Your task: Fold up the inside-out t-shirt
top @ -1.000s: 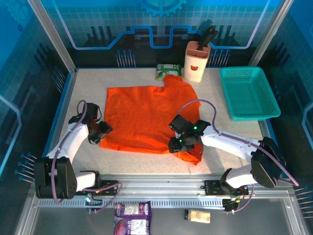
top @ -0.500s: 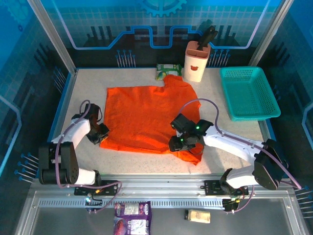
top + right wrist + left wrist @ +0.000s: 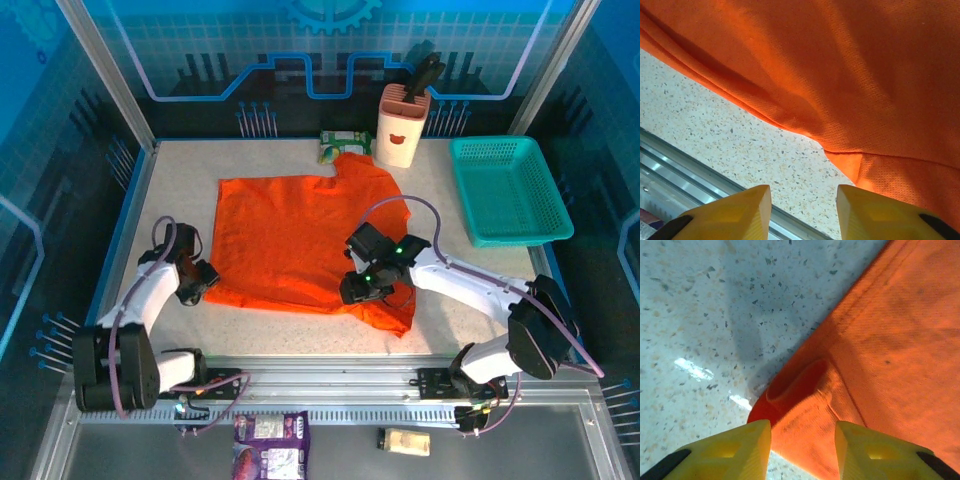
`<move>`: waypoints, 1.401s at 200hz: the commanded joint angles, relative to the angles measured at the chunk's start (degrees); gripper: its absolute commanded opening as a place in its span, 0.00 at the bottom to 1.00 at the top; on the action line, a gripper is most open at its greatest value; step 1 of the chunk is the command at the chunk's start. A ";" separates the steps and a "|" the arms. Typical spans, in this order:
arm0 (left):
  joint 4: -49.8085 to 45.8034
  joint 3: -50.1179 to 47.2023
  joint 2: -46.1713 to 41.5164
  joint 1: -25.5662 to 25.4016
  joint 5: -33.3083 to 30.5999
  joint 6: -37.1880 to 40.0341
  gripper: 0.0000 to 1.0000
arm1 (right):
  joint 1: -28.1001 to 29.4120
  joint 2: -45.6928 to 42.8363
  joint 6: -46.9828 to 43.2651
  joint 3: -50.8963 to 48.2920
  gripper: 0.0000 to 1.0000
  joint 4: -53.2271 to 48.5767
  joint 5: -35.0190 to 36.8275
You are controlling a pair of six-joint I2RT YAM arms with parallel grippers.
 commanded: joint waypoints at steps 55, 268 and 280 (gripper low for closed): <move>6.03 0.18 1.72 3.33 6.65 7.69 0.28 | -1.01 1.31 -1.74 3.43 0.41 -1.76 -2.14; 2.85 -1.24 -1.58 3.50 8.33 1.60 0.00 | -1.89 2.25 -3.52 4.54 0.40 -1.72 -2.67; 2.54 -2.78 -3.58 3.50 8.29 -0.62 0.00 | -2.09 2.26 -3.96 4.67 0.40 -1.84 -2.32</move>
